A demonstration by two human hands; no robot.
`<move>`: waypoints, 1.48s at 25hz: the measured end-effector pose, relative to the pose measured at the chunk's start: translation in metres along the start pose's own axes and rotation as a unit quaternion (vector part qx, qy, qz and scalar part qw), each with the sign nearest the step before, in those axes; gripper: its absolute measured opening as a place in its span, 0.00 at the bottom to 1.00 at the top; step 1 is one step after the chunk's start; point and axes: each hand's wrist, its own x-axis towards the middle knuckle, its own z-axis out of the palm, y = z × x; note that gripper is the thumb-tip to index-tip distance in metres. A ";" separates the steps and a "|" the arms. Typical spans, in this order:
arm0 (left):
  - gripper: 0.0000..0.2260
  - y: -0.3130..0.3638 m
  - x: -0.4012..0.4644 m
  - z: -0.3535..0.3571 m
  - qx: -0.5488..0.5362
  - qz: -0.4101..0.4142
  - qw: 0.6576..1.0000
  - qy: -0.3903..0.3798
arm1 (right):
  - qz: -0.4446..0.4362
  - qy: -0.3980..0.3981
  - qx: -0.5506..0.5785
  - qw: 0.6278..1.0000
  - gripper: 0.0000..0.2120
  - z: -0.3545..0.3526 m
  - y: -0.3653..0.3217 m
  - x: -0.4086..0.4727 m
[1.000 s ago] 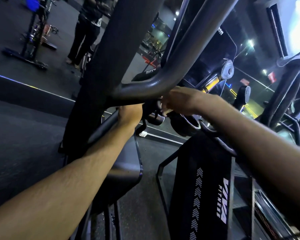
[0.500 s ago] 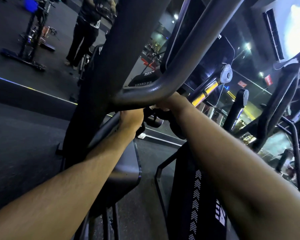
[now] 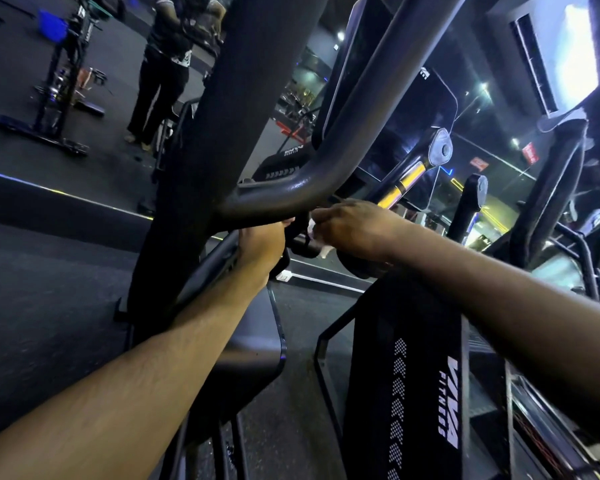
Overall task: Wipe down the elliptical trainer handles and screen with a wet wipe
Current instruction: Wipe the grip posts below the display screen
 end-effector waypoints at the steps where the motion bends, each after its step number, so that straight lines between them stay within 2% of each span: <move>1: 0.14 0.002 -0.003 0.000 0.013 0.000 1.000 -0.004 | -0.031 0.038 -0.022 0.999 0.09 -0.001 0.007 -0.012; 5: 0.16 -0.002 -0.008 -0.001 0.025 0.019 0.999 -0.020 | -0.059 0.103 -0.105 0.987 0.16 -0.015 0.032 -0.060; 8: 0.19 0.000 -0.014 -0.001 0.040 0.027 0.999 -0.025 | -0.035 0.160 -0.085 0.983 0.17 -0.009 0.031 -0.073; 11: 0.19 0.002 -0.013 0.002 0.032 0.037 0.998 -0.029 | 0.069 0.228 -0.043 0.970 0.13 0.028 -0.004 -0.066; 13: 0.17 0.001 -0.016 0.005 0.020 0.043 0.998 -0.031 | 0.167 0.308 -0.008 0.937 0.11 0.055 -0.031 -0.050; 14: 0.17 0.003 -0.018 0.008 0.022 0.048 0.998 -0.042 | 0.218 0.355 0.028 0.909 0.10 0.062 -0.042 -0.040; 16: 0.17 0.003 -0.019 0.013 0.029 0.052 0.996 -0.065 | 0.308 0.459 0.133 0.823 0.08 0.070 -0.068 -0.018; 17: 0.18 0.001 -0.018 0.015 0.033 0.057 0.995 -0.075 | 0.360 0.514 0.192 0.755 0.07 0.071 -0.080 -0.010; 18: 0.18 0.000 -0.017 0.017 0.036 0.064 0.994 -0.079 | 0.416 0.565 0.245 0.670 0.05 0.072 -0.087 -0.005; 20: 0.18 -0.002 -0.014 0.019 0.039 0.089 0.993 -0.069 | 0.512 0.635 0.327 0.477 0.04 0.074 -0.087 -0.002; 21: 0.18 -0.002 -0.013 0.020 0.042 0.108 0.991 -0.061 | 0.528 0.652 0.368 0.401 0.05 0.072 -0.081 -0.002; 22: 0.19 -0.003 -0.013 0.021 0.051 0.122 0.990 -0.053 | 0.522 0.658 0.407 0.360 0.05 0.070 -0.075 0.000; 23: 0.20 -0.003 -0.014 0.022 0.058 0.138 0.987 -0.049 | 0.505 0.659 0.431 0.354 0.06 0.069 -0.073 0.003; 26: 0.17 -0.004 -0.018 0.023 0.041 0.176 0.982 -0.052 | 0.468 0.657 0.426 0.410 0.08 0.068 -0.088 0.023; 29: 0.14 -0.009 -0.018 0.023 0.032 0.180 0.982 -0.054 | 0.471 0.668 0.428 0.386 0.09 0.082 -0.095 0.034; 31: 0.13 -0.016 -0.018 0.023 0.037 0.176 0.982 -0.057 | 0.470 0.672 0.411 0.398 0.09 0.089 -0.099 0.042; 33: 0.13 -0.021 -0.018 0.026 0.027 0.175 0.983 -0.055 | 0.470 0.681 0.406 0.387 0.10 0.096 -0.104 0.051; 37: 0.14 -0.022 -0.023 0.034 0.034 0.152 0.987 -0.040 | 0.471 0.652 0.469 0.365 0.16 0.119 -0.104 0.069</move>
